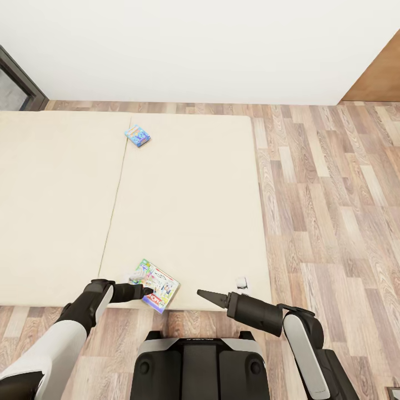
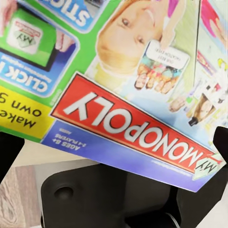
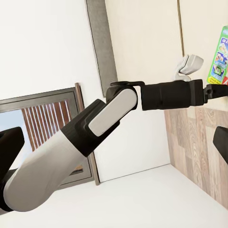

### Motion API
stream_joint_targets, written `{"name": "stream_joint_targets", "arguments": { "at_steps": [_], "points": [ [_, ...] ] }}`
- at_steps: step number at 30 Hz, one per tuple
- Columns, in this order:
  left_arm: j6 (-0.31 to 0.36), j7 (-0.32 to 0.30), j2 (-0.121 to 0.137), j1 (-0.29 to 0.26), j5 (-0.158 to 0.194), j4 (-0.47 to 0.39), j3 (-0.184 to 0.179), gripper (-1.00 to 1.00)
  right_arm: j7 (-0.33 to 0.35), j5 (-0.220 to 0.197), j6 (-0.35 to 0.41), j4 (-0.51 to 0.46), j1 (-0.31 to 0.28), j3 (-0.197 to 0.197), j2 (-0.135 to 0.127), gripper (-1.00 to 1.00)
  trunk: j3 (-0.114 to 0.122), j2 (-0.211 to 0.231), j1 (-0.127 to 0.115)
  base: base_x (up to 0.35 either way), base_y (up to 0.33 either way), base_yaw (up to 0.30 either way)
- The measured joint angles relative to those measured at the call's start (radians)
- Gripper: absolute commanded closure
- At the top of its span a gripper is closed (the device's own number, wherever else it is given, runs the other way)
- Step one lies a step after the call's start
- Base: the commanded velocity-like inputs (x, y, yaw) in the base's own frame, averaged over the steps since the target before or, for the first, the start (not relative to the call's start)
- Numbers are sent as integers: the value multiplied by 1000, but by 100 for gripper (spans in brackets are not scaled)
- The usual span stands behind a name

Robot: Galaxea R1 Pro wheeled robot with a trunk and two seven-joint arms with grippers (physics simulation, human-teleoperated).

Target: Put all the toys in the child's room - the three board games (two on the bed and one on the table), the two jigsaw puzzles on the table, and the tennis ball on the table - inside the toy box on the table in the child's room.

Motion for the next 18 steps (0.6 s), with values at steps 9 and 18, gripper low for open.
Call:
{"name": "stream_joint_targets", "arguments": {
  "at_steps": [9, 18],
  "points": [
    [-4, 1, 0, 0, 0, 0, 0, -100, 0, 0, 0, 0, 0, 0, 0, -100, 0, 0, 0, 0, 0, 0],
    [-7, 4, 0, 0, 0, 0, 0, -100, 0, 0, 0, 0, 0, 0, 0, -100, 0, 0, 0, 0, -137, 0]
  ]
}}
